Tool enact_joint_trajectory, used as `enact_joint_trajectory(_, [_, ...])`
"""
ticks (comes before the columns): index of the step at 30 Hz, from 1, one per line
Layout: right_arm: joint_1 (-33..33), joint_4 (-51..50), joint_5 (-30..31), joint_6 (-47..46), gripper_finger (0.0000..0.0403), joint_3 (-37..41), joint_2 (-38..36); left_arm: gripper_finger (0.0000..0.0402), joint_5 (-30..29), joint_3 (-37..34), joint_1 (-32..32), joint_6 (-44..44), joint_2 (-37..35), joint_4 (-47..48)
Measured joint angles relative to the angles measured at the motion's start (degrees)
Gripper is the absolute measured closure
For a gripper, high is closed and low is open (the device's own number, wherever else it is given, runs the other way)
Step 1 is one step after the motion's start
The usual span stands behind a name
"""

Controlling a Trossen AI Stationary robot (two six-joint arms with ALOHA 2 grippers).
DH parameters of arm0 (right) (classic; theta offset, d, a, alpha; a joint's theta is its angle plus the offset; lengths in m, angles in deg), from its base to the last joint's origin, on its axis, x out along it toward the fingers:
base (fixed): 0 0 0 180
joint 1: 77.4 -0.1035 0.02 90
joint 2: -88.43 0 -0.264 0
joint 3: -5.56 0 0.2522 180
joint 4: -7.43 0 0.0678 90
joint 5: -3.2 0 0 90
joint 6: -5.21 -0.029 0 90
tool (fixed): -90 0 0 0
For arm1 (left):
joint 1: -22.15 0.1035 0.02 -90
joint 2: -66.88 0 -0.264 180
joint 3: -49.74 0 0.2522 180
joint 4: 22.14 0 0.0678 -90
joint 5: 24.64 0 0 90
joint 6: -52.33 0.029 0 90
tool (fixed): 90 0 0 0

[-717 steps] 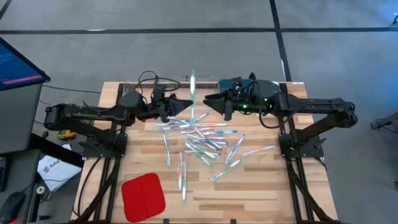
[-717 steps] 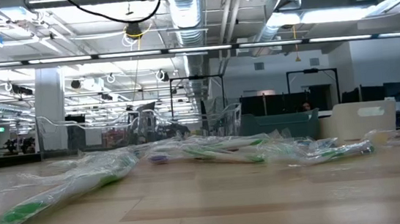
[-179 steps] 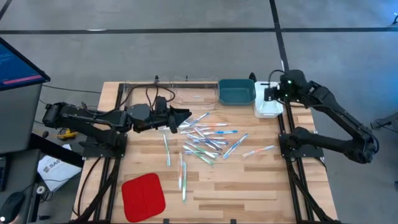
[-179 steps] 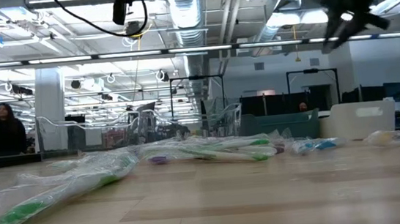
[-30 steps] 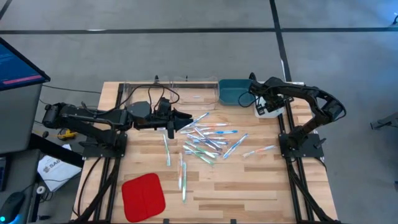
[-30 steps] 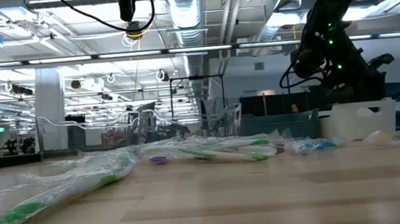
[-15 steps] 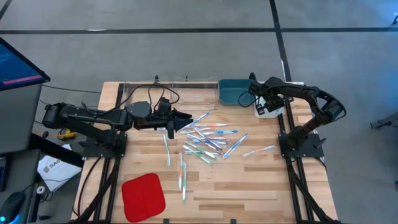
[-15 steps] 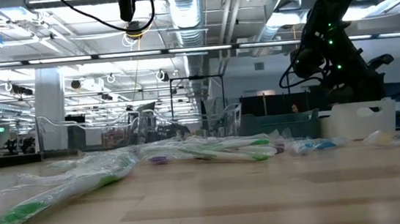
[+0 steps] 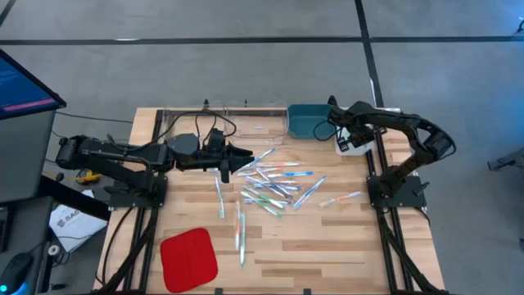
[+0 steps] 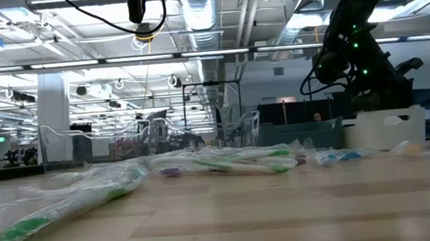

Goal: Pick & Place Toothbrushes
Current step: Adjust the green toothbrush in the white bin

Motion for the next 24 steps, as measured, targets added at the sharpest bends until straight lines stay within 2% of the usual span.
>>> enact_joint_trajectory(13, [-0.02,-2.48,0.02,0.26,0.0379,0.0,-4.81,0.0257,-0.01,0.0,0.23,1.99,0.0,0.21])
enact_joint_trajectory(24, [-0.33,-2.28,0.02,0.24,0.0382,0.0,-8.51,0.0257,0.0,-0.02,1.01,2.01,0.0,0.21])
